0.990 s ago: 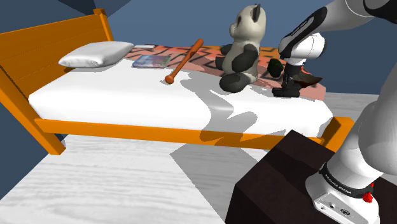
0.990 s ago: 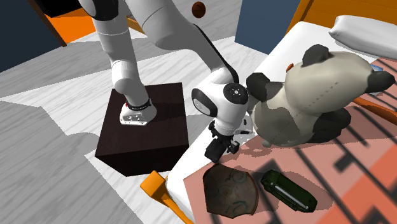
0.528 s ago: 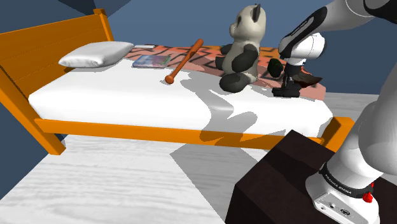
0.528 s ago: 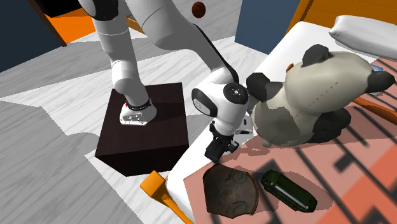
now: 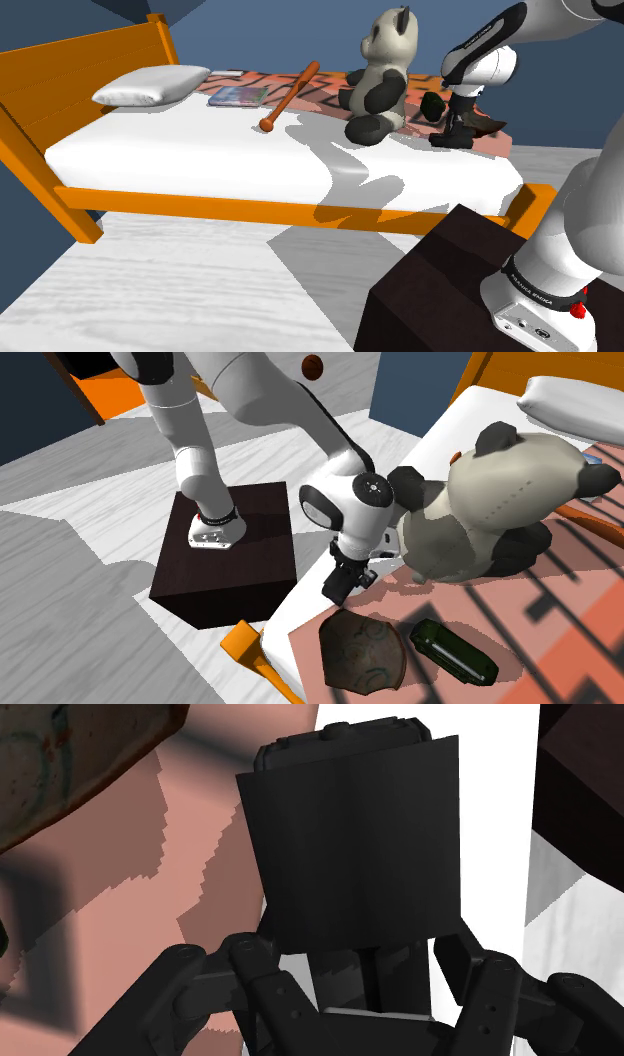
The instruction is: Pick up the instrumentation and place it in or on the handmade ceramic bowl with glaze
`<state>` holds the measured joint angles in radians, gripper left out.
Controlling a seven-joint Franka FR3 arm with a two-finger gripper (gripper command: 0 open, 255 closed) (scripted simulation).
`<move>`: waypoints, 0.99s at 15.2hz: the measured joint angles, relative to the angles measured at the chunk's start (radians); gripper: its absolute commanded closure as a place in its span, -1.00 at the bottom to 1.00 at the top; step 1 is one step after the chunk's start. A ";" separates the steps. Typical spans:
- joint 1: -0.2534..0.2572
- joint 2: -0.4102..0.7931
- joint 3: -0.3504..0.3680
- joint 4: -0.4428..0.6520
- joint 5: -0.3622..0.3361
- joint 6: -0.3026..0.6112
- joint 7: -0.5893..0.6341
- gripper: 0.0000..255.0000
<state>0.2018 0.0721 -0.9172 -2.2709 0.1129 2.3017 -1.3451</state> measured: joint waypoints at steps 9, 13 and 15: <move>0.011 -0.106 -0.003 0.055 -0.114 -0.116 0.083 1.00; 0.011 -0.151 0.006 0.083 -0.155 -0.172 0.116 1.00; 0.011 -0.165 0.011 0.101 -0.167 -0.200 0.127 1.00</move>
<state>0.2124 -0.0933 -0.9061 -2.1694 -0.0543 2.1018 -1.2181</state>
